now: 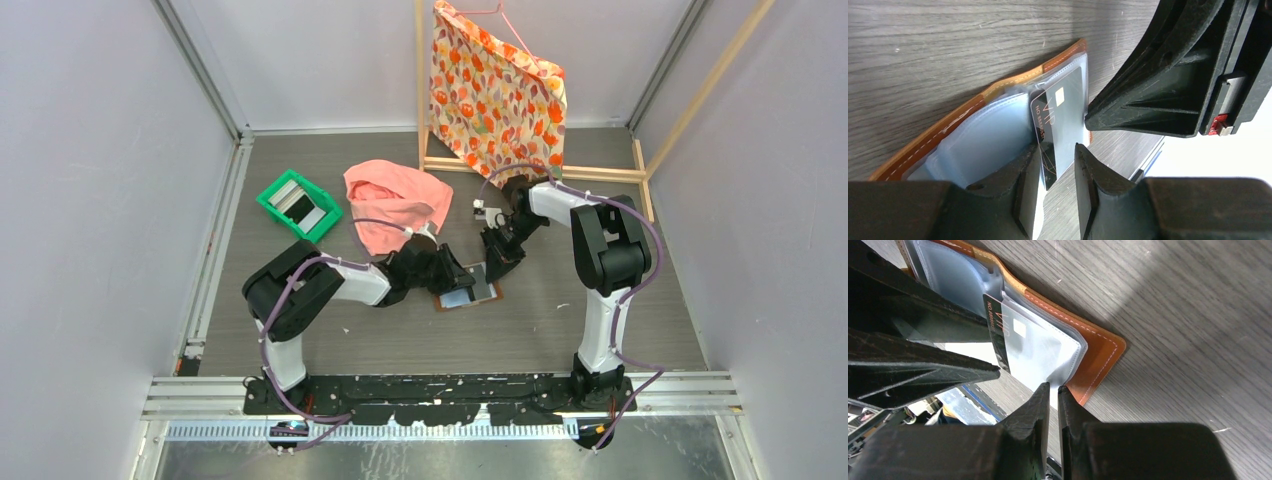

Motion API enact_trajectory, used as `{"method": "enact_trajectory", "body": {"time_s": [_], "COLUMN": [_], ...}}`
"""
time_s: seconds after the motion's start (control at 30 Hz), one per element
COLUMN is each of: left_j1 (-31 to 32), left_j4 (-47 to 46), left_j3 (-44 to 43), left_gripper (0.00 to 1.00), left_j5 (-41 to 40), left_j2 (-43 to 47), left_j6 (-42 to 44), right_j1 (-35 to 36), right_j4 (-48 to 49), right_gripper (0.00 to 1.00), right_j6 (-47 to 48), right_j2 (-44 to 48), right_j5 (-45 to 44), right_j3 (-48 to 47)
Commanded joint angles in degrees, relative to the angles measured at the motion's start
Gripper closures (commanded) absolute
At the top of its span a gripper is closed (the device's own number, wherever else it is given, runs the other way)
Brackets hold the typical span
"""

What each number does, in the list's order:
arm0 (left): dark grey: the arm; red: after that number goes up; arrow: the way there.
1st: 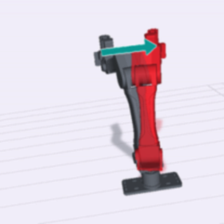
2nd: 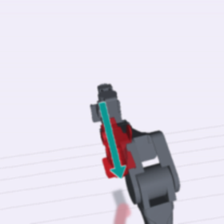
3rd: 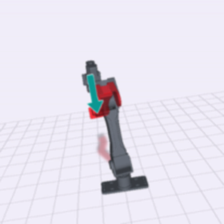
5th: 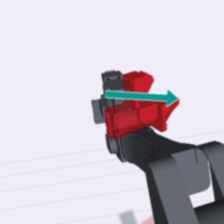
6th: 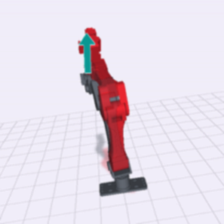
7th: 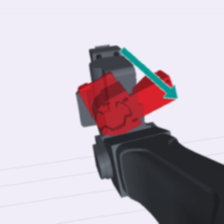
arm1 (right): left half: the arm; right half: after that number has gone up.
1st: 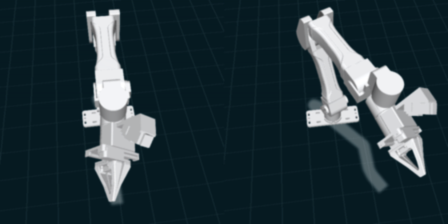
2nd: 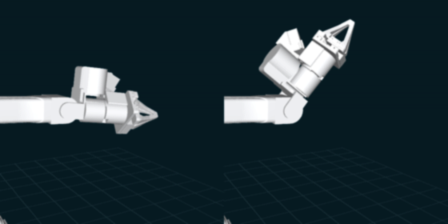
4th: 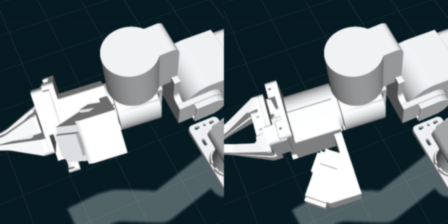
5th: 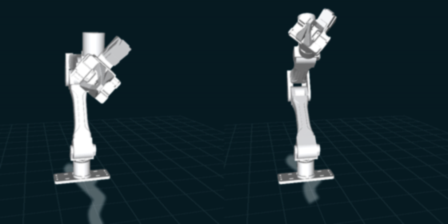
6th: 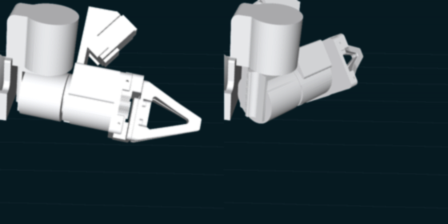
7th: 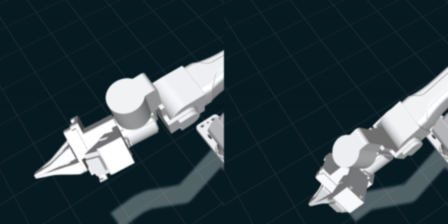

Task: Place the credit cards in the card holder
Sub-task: Insert the credit card into the card holder.

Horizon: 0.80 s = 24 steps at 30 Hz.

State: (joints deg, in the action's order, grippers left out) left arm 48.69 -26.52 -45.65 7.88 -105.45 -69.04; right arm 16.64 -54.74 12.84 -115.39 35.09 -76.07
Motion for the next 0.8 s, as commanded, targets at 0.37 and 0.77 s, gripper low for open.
{"method": "enact_trajectory", "body": {"time_s": [0.37,0.77], "left_j1": [0.89,-3.01], "left_j4": [-5.42,-3.56], "left_j3": [-3.98,-2.44], "left_gripper": [0.66,0.60], "left_j5": [9.52,11.20], "left_j2": [-2.69,0.08], "left_j6": [-0.01,3.67], "right_j1": [-1.71,-3.84], "right_j4": [-0.89,-1.25], "right_gripper": [0.83,0.78], "right_j6": [-0.06,2.50], "right_j2": [2.18,5.72], "right_j5": [9.38,11.83], "right_j3": [-0.86,-0.40]}}
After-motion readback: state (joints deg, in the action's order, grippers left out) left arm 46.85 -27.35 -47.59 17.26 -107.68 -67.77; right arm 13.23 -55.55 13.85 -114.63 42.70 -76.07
